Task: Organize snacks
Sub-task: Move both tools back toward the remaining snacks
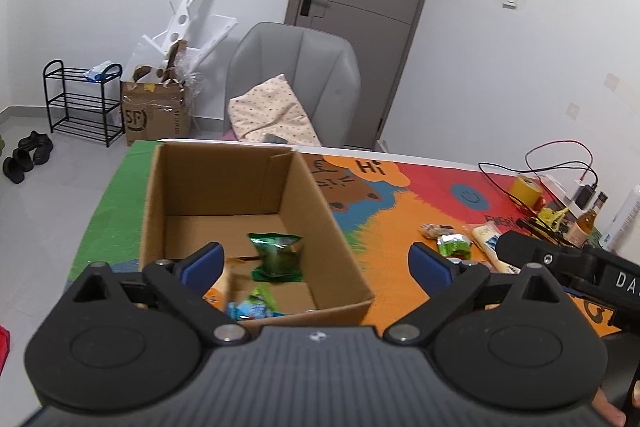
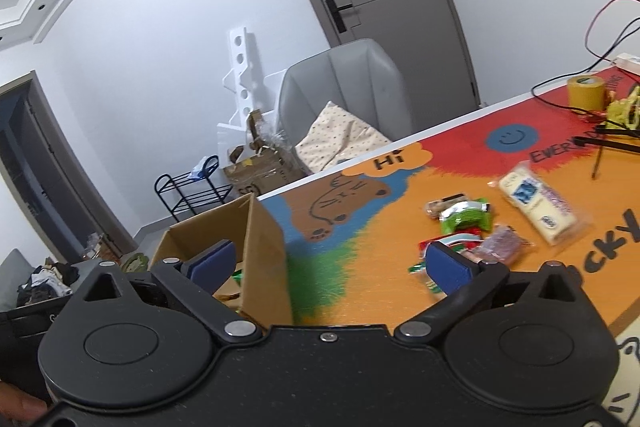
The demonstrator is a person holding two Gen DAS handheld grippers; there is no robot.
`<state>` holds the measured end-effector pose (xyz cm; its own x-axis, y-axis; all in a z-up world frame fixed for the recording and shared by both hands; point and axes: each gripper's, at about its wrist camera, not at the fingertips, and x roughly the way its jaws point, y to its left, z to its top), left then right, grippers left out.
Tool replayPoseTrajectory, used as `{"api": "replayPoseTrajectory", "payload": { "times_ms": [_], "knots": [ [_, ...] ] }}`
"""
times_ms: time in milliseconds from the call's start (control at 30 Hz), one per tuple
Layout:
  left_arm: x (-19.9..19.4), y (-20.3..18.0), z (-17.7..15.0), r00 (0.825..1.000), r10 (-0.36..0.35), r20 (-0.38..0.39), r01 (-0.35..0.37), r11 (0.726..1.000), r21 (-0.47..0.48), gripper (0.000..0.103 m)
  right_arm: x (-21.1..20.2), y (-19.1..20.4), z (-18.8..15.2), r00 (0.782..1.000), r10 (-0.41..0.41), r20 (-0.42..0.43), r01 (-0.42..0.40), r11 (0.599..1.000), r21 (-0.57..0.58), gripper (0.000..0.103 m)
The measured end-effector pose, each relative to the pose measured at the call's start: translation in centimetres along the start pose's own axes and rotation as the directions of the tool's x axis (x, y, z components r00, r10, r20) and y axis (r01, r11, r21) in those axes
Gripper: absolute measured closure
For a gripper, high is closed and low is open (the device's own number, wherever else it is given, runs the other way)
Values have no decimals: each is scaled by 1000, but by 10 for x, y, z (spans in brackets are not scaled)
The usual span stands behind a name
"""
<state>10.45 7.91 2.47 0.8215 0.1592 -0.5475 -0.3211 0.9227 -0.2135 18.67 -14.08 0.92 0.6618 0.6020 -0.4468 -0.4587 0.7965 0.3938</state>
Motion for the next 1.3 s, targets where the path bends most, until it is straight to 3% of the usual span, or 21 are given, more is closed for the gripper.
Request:
{"api": "replayPoseTrajectory", "payload": {
  "times_ms": [1300],
  "knots": [
    [50, -116, -27, 981, -152, -124, 163, 983, 82, 7, -35, -133, -10, 991, -134, -10, 135, 985, 107, 1]
  ]
}}
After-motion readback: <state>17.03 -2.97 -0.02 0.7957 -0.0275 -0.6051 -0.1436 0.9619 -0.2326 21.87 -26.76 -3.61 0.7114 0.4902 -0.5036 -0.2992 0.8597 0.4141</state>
